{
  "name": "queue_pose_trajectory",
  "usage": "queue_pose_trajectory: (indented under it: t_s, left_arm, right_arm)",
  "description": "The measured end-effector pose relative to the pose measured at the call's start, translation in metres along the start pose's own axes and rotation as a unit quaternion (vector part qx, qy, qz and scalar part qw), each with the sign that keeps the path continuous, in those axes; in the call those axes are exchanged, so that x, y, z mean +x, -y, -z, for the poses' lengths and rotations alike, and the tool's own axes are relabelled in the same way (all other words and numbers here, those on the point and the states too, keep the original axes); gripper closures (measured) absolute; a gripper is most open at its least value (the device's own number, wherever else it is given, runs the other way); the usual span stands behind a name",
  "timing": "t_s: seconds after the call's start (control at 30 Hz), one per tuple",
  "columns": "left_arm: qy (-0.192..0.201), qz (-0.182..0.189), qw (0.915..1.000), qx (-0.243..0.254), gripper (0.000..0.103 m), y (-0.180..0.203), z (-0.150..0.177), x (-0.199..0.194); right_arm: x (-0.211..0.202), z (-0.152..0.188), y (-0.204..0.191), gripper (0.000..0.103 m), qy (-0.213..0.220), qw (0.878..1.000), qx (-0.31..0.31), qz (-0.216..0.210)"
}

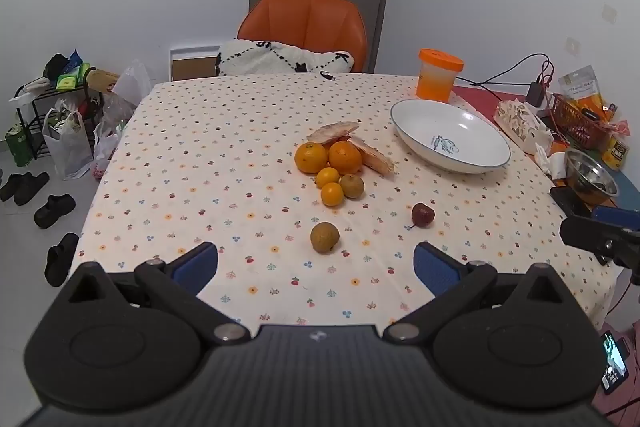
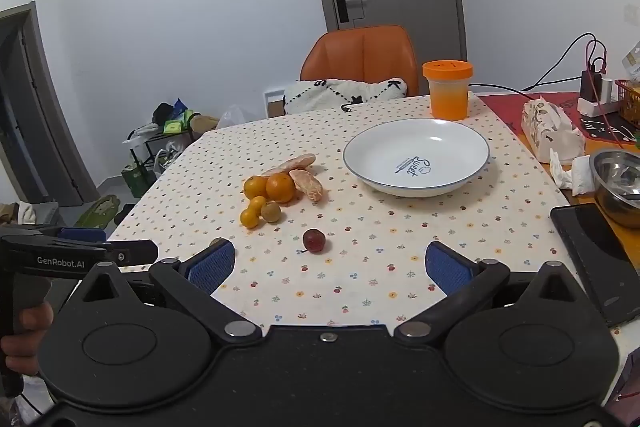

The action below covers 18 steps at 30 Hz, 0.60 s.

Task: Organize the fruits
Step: 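Move left tool toward brown round fruit while right tool approaches dark red fruit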

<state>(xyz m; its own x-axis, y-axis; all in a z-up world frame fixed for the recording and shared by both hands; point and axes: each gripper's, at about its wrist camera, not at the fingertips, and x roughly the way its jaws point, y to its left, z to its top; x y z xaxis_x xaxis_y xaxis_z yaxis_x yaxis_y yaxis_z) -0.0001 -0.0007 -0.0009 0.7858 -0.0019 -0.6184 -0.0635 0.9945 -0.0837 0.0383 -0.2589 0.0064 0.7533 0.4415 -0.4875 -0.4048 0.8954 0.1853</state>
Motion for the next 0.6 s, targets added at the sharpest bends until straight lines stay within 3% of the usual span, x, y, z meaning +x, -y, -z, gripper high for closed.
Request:
queue_pose_trajectory:
  t_s: [0.6]
  left_arm:
    - [0.002, -0.001, 1.0, 0.002, 0.0, 0.0048, 0.0009, -0.0012]
  right_arm:
    - [-0.0013, 0.004, 0.0033, 0.0, -0.004, 1.0, -0.002, 0.009]
